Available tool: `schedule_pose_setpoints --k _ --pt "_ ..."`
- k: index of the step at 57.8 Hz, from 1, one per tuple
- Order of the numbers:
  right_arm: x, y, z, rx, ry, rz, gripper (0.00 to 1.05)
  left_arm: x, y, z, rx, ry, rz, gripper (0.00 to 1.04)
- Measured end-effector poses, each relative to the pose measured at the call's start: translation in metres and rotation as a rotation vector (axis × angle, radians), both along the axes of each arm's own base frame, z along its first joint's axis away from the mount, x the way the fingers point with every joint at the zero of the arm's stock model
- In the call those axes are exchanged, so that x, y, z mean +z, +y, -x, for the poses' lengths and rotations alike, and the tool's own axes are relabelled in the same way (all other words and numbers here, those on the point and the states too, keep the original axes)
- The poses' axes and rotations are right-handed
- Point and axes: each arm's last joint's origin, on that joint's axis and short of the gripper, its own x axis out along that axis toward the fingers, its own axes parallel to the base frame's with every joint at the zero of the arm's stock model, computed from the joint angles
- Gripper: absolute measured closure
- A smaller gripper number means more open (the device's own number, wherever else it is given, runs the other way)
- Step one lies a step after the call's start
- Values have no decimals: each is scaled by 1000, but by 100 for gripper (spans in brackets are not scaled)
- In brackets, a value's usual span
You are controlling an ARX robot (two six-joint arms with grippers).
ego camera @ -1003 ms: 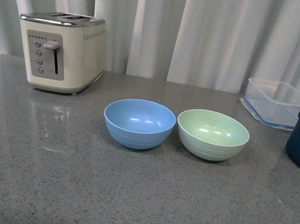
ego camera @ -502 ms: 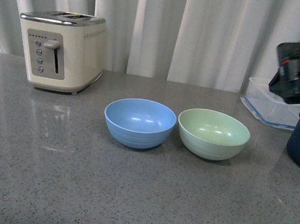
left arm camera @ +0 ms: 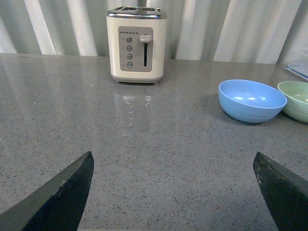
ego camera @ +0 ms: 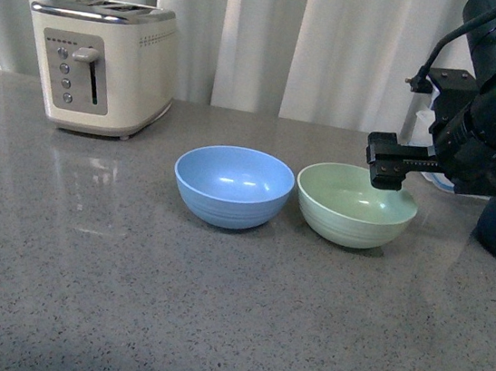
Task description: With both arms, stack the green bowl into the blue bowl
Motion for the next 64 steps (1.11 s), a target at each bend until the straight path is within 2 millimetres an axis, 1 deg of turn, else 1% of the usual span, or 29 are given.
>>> schedule_pose_setpoints --k 12,15,17,19,22,25,29,36,37,39,42,45,49,60,64 --pt "-17 2 -16 -38 43 -7 10 0 0 0 0 0 0 7" --pt "-21 3 -18 -45 49 -11 16 0 0 0 0 0 0 7" --pt "-23 3 -20 -49 58 -14 23 0 0 0 0 0 0 7" --pt "-25 3 -20 -50 62 -15 26 0 0 0 0 0 0 7" --pt "-27 3 -21 -53 70 -16 38 0 0 0 0 0 0 7" --pt "-27 3 -21 -54 74 -18 46 0 0 0 0 0 0 7" --pt "-26 4 -22 -56 70 -19 55 0 0 0 0 0 0 7" --pt "-23 4 -23 -57 65 -22 73 0 0 0 0 0 0 7" --pt "-23 4 -23 -58 64 -22 78 0 0 0 0 0 0 7" --pt "-23 4 -23 -57 64 -23 85 0 0 0 0 0 0 7" --pt "-22 4 -24 -57 63 -24 95 0 0 0 0 0 0 7" --pt "-17 4 -23 -55 48 -42 102 0 0 0 0 0 0 7" --pt "-6 3 -20 -55 19 -30 103 0 0 0 0 0 0 7" --pt "12 -1 -10 -50 -46 22 103 0 0 0 0 0 0 7" --pt "26 0 -4 -24 -92 11 103 0 0 0 0 0 0 7"
